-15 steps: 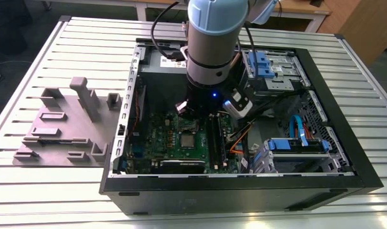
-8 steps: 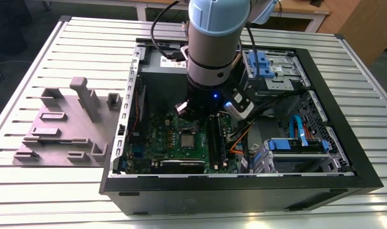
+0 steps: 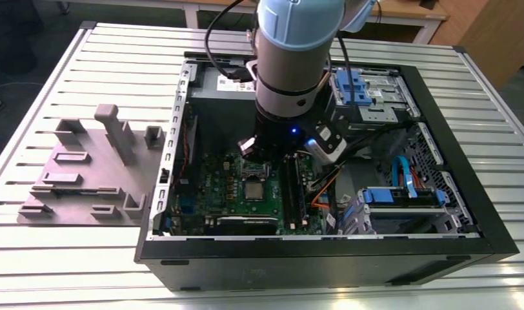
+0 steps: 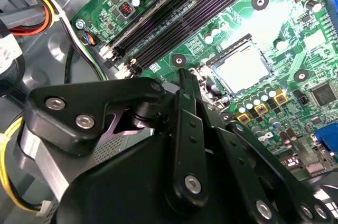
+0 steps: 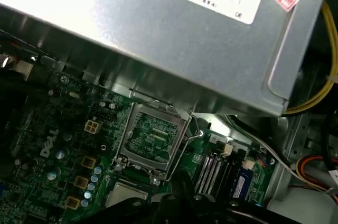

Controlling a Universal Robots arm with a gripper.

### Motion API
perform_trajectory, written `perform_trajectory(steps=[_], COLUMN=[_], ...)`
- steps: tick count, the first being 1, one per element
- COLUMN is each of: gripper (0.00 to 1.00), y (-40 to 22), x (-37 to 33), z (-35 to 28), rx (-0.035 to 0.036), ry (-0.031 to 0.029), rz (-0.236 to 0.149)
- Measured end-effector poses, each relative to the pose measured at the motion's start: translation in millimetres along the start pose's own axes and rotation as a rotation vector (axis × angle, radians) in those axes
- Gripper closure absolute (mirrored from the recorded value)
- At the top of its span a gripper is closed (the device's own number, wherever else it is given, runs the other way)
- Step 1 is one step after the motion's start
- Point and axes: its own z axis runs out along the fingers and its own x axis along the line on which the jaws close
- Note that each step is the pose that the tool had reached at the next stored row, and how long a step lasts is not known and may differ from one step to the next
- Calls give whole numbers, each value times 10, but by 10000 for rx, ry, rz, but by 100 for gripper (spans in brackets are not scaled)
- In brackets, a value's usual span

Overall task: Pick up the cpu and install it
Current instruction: 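Close the cpu cover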

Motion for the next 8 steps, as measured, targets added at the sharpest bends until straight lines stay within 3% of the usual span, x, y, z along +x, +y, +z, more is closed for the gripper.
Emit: perform_trajectory(steps=[4, 8], gripper=[90, 90], y=[-7, 27], x=[-6, -22], z=[-6, 16], rx=[-15, -13], ry=[-7, -5], rz=[0, 0])
